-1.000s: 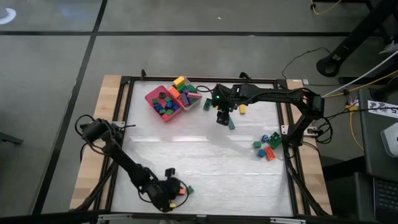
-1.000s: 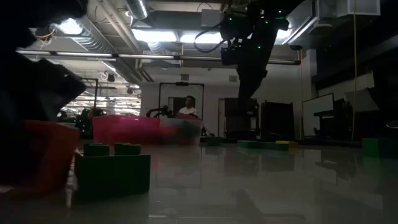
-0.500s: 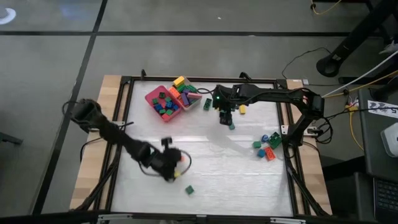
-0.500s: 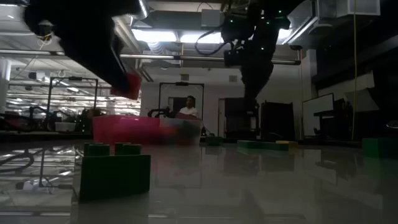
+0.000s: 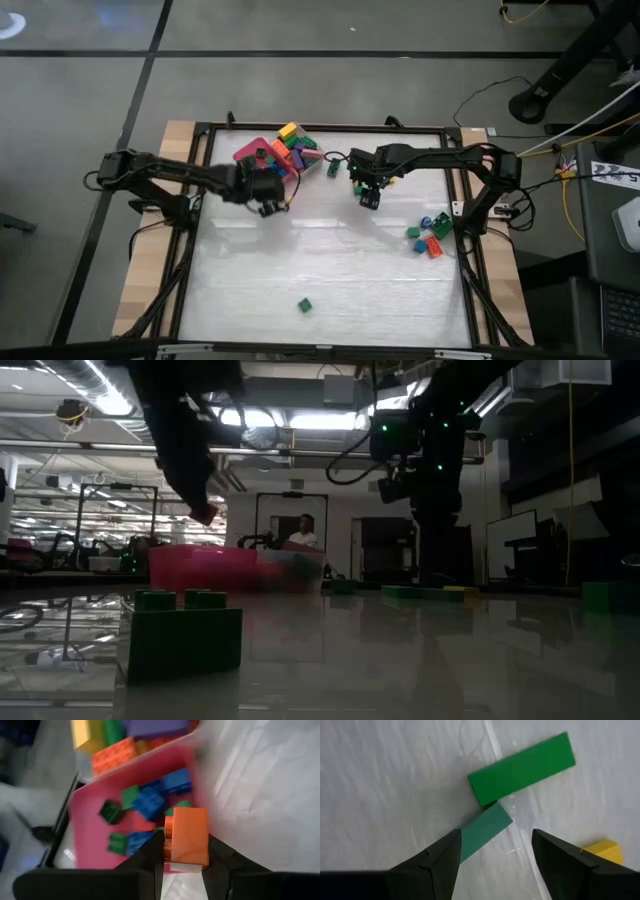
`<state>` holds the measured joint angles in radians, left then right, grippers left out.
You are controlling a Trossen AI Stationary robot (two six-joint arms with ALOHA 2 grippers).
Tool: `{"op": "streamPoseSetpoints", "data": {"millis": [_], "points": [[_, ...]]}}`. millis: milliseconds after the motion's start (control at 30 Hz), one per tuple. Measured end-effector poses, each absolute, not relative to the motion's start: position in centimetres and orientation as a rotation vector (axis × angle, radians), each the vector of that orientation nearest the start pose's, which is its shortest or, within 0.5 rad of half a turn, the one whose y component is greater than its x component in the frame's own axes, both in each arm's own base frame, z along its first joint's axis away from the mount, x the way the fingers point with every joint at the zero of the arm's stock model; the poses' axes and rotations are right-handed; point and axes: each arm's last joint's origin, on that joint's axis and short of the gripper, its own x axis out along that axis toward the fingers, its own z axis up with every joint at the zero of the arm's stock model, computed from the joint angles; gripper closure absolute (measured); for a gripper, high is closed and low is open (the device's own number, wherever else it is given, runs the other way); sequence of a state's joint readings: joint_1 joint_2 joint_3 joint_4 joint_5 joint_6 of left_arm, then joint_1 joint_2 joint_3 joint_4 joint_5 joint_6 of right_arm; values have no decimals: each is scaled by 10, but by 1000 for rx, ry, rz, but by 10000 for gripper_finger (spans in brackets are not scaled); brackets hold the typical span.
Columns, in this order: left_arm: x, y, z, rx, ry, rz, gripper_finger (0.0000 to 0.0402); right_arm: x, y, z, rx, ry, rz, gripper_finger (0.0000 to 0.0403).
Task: Sort blocks by size
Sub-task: Put the small orange game piece into the pink bin, then put the big green block into the white bin
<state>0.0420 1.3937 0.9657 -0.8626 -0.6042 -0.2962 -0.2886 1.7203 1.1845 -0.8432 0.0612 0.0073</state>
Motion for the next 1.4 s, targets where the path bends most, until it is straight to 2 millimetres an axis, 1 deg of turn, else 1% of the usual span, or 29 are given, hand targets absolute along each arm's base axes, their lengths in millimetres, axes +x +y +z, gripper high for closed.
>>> {"op": "streamPoseSetpoints", "data": {"millis": [100,233,367,467,633,767,867,1000,1067,1167,1300,1400], "points": [[244,48,225,96,1174,782,304,304,-92,187,199,1354,-330,162],[240,69,219,41,1158,856,279,301,-92,178,274,1329,-405,162],[235,82,214,7,1160,906,249,300,-91,172,312,1308,-447,162],[232,88,209,-9,1155,928,227,296,-90,167,349,1319,-477,162],[231,92,207,-22,1143,945,206,291,-88,158,413,1307,-525,162],[232,92,207,-24,1135,946,205,287,-86,145,479,1275,-513,162],[233,92,208,-26,1124,946,207,286,-85,139,501,1234,-509,162],[233,91,208,-30,1121,944,208,283,-84,136,499,1243,-548,163],[234,91,208,-35,1122,935,208,283,-83,136,488,1247,-557,172],[234,89,207,-49,1123,916,208,282,-83,135,455,1262,-538,197],[235,88,207,-53,1124,907,208,282,-83,135,360,1291,-459,229],[235,88,207,-53,1125,907,208,284,-84,137,312,1297,-419,241]]}}
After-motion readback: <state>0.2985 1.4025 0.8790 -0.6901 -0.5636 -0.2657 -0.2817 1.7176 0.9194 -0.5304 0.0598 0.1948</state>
